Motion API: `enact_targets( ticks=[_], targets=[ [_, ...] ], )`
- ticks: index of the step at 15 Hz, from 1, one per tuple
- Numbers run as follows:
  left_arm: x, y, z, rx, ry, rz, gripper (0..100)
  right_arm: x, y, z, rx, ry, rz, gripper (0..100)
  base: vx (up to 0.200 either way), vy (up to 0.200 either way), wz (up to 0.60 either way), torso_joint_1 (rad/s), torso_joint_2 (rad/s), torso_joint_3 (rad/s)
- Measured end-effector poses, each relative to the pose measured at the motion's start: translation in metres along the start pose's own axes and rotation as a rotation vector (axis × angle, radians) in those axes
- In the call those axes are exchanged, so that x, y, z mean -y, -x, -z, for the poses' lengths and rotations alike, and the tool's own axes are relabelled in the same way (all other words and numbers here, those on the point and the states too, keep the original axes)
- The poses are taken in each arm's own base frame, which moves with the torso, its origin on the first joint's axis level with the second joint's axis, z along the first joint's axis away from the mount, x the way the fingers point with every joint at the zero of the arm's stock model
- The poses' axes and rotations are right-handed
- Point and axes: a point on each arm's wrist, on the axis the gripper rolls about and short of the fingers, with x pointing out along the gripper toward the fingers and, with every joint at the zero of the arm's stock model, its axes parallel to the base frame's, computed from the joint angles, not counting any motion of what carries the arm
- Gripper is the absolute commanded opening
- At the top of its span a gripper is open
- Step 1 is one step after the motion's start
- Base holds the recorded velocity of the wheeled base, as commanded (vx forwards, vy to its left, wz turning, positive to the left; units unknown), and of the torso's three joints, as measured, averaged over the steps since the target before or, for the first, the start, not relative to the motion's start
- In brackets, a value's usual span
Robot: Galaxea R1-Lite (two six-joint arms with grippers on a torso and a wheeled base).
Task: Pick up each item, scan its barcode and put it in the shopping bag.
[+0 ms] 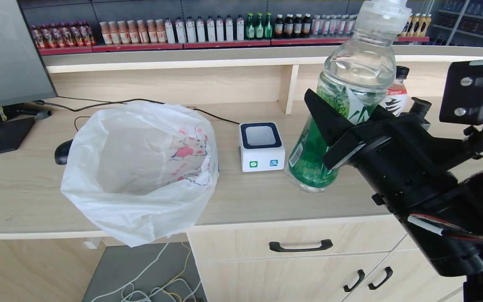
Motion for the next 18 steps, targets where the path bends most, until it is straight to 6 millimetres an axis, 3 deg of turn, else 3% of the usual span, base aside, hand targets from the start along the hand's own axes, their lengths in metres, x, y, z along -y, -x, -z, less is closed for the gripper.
enact_targets(
  ticks=[5, 13, 18],
  targets=[
    [0.0, 0.0, 0.0, 0.0, 0.0, 0.0, 100, 0.0, 0.0, 0.001, 0.001, -0.005, -0.001, 0, 0.0, 0.2, 0.0, -0.002, 0.0, 0.002],
    [0.0, 0.0, 0.0, 0.0, -0.001, 0.0, 100, 0.017, -0.007, 0.006, -0.024, 0.113, 0.042, 0, 0.0, 0.0, 0.0, 0.0, 0.0, 0.0],
    [0.0, 0.0, 0.0, 0.0, -0.001, 0.0, 100, 0.04, -0.033, 0.01, -0.062, 0.188, -0.054, 0, 0.0, 0.0, 0.0, 0.0, 0.0, 0.0]
  ],
)
